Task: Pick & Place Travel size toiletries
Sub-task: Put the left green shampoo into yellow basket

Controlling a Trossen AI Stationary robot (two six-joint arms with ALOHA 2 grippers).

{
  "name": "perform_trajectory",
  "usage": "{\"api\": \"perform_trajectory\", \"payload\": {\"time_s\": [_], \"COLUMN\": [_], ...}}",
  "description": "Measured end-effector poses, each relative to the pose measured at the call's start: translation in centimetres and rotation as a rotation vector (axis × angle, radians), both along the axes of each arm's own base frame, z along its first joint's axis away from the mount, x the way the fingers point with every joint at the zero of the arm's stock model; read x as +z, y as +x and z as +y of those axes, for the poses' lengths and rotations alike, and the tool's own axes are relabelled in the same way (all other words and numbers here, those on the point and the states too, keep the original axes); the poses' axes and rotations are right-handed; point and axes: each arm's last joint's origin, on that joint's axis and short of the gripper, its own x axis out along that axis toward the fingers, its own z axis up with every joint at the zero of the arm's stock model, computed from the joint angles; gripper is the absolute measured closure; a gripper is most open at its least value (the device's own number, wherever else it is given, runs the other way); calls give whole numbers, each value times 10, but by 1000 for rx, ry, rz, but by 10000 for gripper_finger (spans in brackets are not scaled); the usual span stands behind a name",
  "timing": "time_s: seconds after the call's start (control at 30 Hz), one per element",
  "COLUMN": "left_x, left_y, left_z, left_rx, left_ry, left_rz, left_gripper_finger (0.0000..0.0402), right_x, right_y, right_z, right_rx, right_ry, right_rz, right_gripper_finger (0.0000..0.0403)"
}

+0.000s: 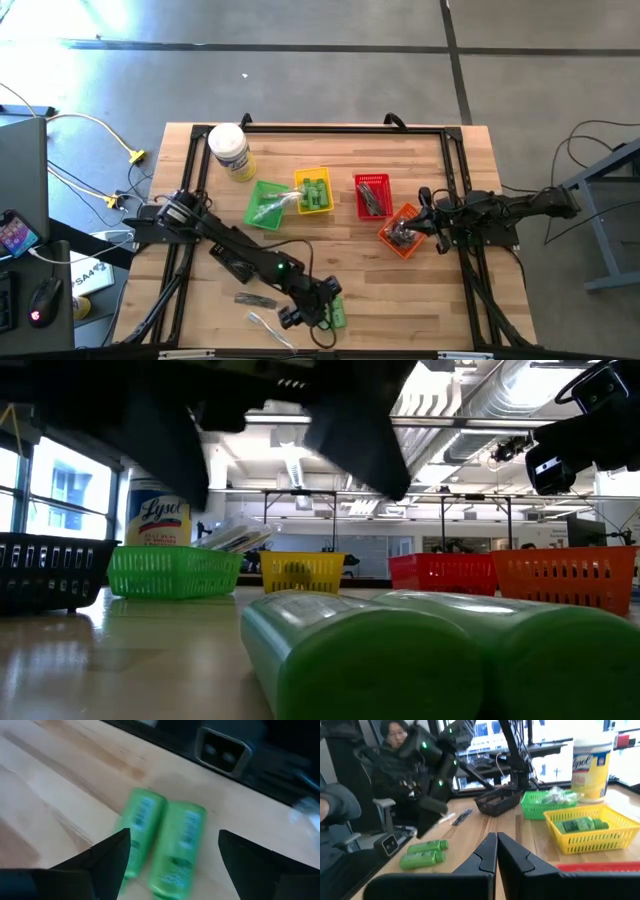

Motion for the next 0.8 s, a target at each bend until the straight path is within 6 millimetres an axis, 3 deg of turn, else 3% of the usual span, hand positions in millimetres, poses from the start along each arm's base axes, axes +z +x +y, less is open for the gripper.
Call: {"api": "perform_trajectory", "payload": {"time_s": [0.37,0.67,0.8], "left_x": [-33,-49,-50], "left_y": [8,10,12], "left_z": [-4,-2,3], "left_rx": [-33,-37,-26], "left_ry": [30,59,50], "left_rz": [20,66,79], "left_gripper_finger": [107,108,127], "right_x": [-2,-2,-2], "right_y": [2,2,2], "right_z": [0,0,0], "right_rx": [0,-1,-1], "right_ry": [-6,-7,-7], "right_rz": [23,23,22], "right_gripper_finger": [399,398,398]}}
